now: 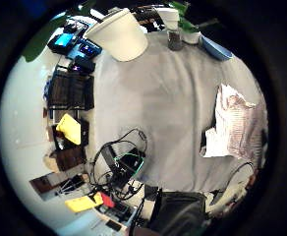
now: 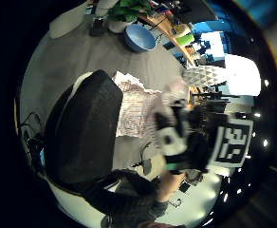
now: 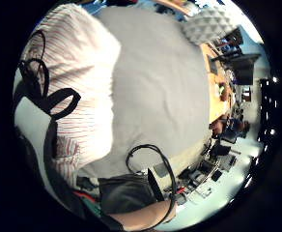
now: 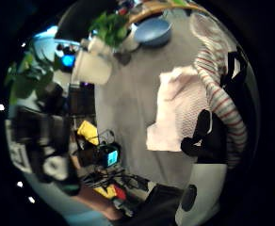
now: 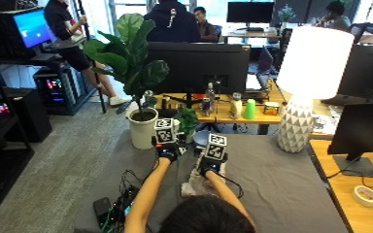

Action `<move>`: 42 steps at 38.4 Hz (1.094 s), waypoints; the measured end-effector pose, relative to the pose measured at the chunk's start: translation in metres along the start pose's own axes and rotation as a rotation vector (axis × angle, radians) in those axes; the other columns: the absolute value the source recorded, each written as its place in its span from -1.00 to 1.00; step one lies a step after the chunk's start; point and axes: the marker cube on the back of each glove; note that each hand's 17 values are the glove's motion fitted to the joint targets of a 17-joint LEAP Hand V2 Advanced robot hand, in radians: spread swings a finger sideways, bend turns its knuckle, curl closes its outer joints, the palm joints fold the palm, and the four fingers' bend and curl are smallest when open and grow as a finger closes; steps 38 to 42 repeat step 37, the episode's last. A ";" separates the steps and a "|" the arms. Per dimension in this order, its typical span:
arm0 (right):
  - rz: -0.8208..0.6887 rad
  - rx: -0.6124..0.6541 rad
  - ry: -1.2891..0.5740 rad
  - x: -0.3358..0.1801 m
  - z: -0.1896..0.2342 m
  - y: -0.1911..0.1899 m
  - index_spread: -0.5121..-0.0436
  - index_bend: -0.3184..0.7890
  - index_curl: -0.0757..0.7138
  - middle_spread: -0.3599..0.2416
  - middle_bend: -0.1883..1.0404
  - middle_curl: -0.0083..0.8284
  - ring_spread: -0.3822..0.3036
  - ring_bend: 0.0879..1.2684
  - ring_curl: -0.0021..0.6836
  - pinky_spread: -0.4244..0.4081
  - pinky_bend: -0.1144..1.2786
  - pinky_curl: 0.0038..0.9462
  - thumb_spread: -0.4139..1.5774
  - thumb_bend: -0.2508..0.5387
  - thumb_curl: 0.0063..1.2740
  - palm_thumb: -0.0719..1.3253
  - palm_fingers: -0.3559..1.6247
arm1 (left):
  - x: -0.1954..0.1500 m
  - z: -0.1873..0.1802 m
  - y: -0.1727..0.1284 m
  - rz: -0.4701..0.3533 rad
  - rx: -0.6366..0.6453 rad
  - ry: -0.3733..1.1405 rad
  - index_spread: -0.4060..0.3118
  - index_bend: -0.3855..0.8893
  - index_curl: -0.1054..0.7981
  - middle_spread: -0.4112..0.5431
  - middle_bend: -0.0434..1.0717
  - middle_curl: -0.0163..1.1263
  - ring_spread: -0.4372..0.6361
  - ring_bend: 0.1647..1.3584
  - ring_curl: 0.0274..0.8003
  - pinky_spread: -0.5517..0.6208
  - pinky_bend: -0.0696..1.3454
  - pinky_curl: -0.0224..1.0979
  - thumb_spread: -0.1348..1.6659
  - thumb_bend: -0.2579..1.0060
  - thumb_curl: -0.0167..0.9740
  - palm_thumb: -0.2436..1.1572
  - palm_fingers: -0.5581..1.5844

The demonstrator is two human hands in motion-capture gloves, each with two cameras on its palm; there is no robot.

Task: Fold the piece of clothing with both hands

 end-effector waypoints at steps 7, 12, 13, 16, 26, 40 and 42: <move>-0.075 -0.297 -0.084 -0.054 0.036 0.056 0.37 -0.25 0.07 -0.19 -0.05 0.27 -0.49 0.03 0.43 -0.62 0.35 0.04 0.12 -0.47 -0.16 0.47 0.58 | -0.017 0.027 -0.018 0.024 -0.091 0.028 -0.04 -0.16 -0.15 0.16 -0.60 -0.47 0.30 -0.19 -0.26 0.51 -0.27 -0.35 0.52 -0.61 -0.54 -0.53 -0.36; -0.063 -0.357 -0.171 -0.056 0.034 0.058 0.34 -0.37 -0.05 -0.13 -0.16 0.22 -0.46 0.03 0.41 -0.65 0.39 0.03 0.20 -0.42 -0.15 0.47 0.48 | -0.027 0.013 0.000 -0.020 -0.066 0.015 -0.03 -0.17 -0.15 0.15 -0.61 -0.47 0.29 -0.19 -0.26 0.50 -0.26 -0.34 0.53 -0.61 -0.55 -0.52 -0.36; -0.056 -0.353 -0.189 -0.054 0.027 0.058 0.33 -0.36 -0.07 -0.13 -0.17 0.21 -0.45 0.03 0.41 -0.65 0.37 0.02 0.22 -0.41 -0.15 0.47 0.47 | -0.028 0.015 -0.003 -0.011 -0.078 0.028 -0.03 -0.17 -0.15 0.15 -0.61 -0.47 0.29 -0.19 -0.26 0.50 -0.26 -0.34 0.53 -0.61 -0.55 -0.52 -0.36; -0.033 -0.295 -0.231 -0.040 0.001 0.054 0.34 -0.34 -0.11 -0.09 -0.20 0.19 -0.42 0.02 0.39 -0.63 0.32 -0.01 0.28 -0.42 -0.16 0.44 0.45 | -0.031 0.039 -0.025 0.026 -0.172 0.079 -0.03 -0.17 -0.15 0.15 -0.61 -0.46 0.28 -0.18 -0.26 0.50 -0.27 -0.34 0.54 -0.61 -0.55 -0.52 -0.36; -0.065 0.137 -0.180 0.044 -0.079 -0.002 0.39 -0.31 -0.21 -0.03 -0.21 0.17 -0.37 -0.02 0.34 -0.58 0.20 -0.09 0.48 -0.40 -0.21 0.39 0.48 | -0.024 0.032 -0.031 0.054 -0.188 0.069 -0.03 -0.17 -0.15 0.15 -0.61 -0.46 0.27 -0.18 -0.28 0.49 -0.27 -0.34 0.55 -0.61 -0.56 -0.54 -0.35; 0.049 0.180 -0.154 0.118 -0.104 -0.013 0.41 -0.27 -0.23 0.00 -0.21 0.16 -0.34 -0.08 0.30 -0.53 0.12 -0.12 0.57 -0.40 -0.24 0.38 0.51 | -0.012 0.022 -0.037 0.050 -0.187 0.015 -0.03 -0.17 -0.14 0.15 -0.61 -0.46 0.27 -0.18 -0.28 0.49 -0.27 -0.34 0.55 -0.61 -0.56 -0.55 -0.34; 0.049 0.180 -0.154 0.118 -0.104 -0.013 0.41 -0.27 -0.23 0.00 -0.21 0.16 -0.34 -0.08 0.30 -0.53 0.12 -0.12 0.57 -0.40 -0.24 0.38 0.51 | -0.012 0.022 -0.037 0.050 -0.187 0.015 -0.03 -0.17 -0.14 0.15 -0.61 -0.46 0.27 -0.18 -0.28 0.49 -0.27 -0.34 0.55 -0.61 -0.56 -0.55 -0.34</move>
